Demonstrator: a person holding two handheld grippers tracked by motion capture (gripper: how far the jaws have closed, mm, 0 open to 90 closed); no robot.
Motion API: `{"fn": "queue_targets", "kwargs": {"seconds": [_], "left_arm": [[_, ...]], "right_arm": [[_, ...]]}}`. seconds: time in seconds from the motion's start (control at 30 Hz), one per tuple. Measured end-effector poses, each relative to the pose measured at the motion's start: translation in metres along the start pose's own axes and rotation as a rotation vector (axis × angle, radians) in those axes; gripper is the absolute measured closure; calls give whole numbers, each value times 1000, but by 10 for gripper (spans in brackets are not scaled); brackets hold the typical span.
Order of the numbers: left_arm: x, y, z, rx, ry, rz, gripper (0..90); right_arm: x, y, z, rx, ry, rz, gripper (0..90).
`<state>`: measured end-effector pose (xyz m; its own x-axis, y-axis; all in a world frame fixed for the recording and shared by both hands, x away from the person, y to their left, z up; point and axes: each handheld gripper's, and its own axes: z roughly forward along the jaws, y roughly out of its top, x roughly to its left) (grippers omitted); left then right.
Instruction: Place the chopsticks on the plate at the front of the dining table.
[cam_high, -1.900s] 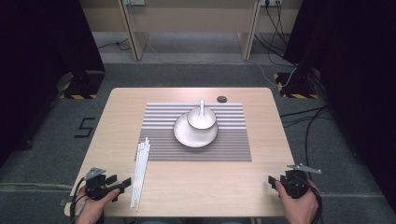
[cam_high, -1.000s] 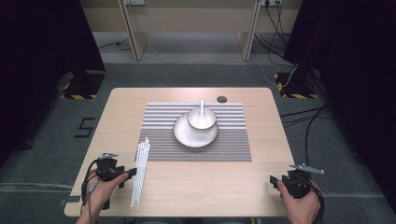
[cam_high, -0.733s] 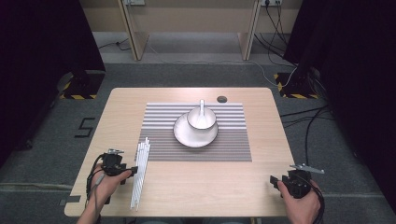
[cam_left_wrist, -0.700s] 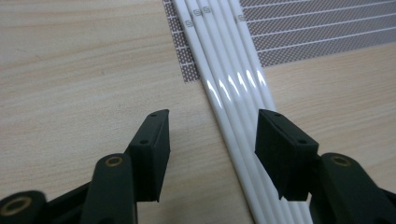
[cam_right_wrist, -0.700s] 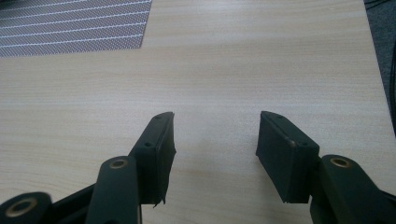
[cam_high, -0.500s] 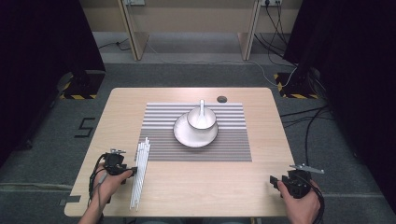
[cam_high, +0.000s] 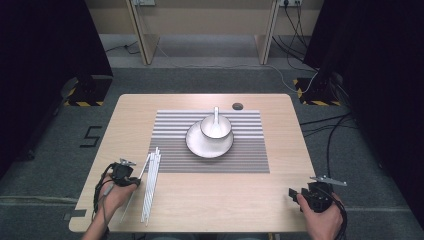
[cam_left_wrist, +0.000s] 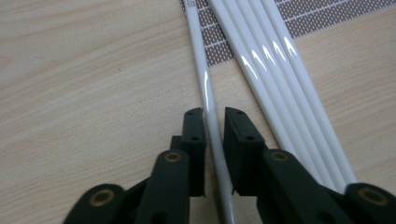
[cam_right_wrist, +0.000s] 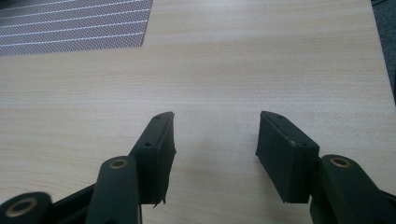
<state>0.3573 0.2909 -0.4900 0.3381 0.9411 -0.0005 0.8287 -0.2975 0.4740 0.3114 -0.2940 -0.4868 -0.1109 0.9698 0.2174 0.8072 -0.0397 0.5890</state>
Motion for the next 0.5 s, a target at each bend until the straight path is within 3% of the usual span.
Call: {"fn": "queue_targets", "kwargs": {"seconds": [0.23,0.4,0.5], "left_arm": [[11,-3,-5,58,8,13,843],[23,-14,-13,100,32,20,840],[26,-17,-16,116,36,39,763]], "right_arm": [[-1,0,0,-1,3,2,466],[-1,0,1,3,4,4,466],[0,0,1,1,4,-1,465]]}}
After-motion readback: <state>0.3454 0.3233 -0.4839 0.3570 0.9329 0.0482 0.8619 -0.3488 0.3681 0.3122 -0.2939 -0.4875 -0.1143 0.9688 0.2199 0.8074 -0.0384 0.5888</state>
